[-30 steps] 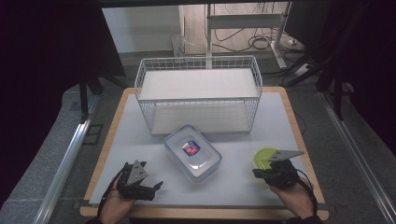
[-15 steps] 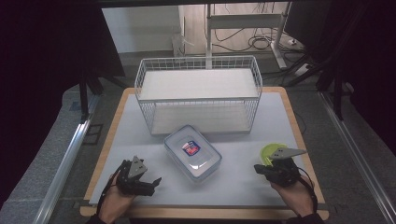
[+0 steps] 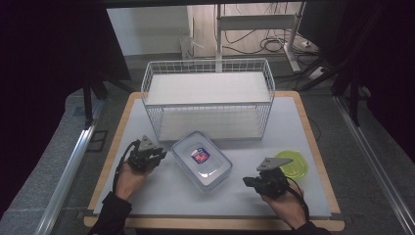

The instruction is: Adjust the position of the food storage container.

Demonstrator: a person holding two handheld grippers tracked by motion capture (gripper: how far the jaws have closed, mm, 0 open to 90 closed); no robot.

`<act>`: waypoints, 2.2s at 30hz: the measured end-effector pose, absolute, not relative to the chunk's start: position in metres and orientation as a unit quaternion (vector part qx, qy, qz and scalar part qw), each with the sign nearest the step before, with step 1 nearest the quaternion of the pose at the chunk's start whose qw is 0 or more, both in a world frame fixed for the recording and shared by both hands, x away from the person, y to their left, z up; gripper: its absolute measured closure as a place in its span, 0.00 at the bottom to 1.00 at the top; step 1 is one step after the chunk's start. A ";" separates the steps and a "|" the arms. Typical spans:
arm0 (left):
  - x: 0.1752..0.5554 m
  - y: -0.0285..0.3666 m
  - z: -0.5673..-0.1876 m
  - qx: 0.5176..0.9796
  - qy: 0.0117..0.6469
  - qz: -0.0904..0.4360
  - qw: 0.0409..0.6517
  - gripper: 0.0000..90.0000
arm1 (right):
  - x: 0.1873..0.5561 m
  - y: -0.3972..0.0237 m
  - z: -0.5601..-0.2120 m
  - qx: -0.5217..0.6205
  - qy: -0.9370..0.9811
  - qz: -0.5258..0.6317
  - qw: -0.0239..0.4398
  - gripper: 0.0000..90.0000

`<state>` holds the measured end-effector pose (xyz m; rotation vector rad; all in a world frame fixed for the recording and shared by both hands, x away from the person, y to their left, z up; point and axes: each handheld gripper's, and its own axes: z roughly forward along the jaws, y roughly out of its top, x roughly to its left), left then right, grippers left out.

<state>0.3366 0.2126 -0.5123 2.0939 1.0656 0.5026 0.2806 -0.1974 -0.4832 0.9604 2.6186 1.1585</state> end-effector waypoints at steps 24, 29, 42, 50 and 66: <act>0.351 0.193 -0.523 0.802 0.419 0.149 0.400 1.00 | 0.292 -0.159 -0.500 0.317 0.870 0.375 0.045 1.00; 0.342 0.187 -0.522 0.810 0.409 0.142 0.394 1.00 | 0.297 -0.168 -0.502 0.341 0.867 0.358 0.063 1.00; 0.308 0.179 -0.520 0.828 0.392 0.115 0.384 1.00 | 0.308 -0.181 -0.503 0.384 0.851 0.346 0.091 1.00; 0.285 0.173 -0.518 0.840 0.377 0.111 0.374 1.00 | 0.318 -0.185 -0.505 0.402 0.842 0.346 0.099 1.00; 0.264 0.174 -0.517 0.844 0.376 0.113 0.366 1.00 | 0.338 -0.173 -0.507 0.398 0.842 0.346 0.113 1.00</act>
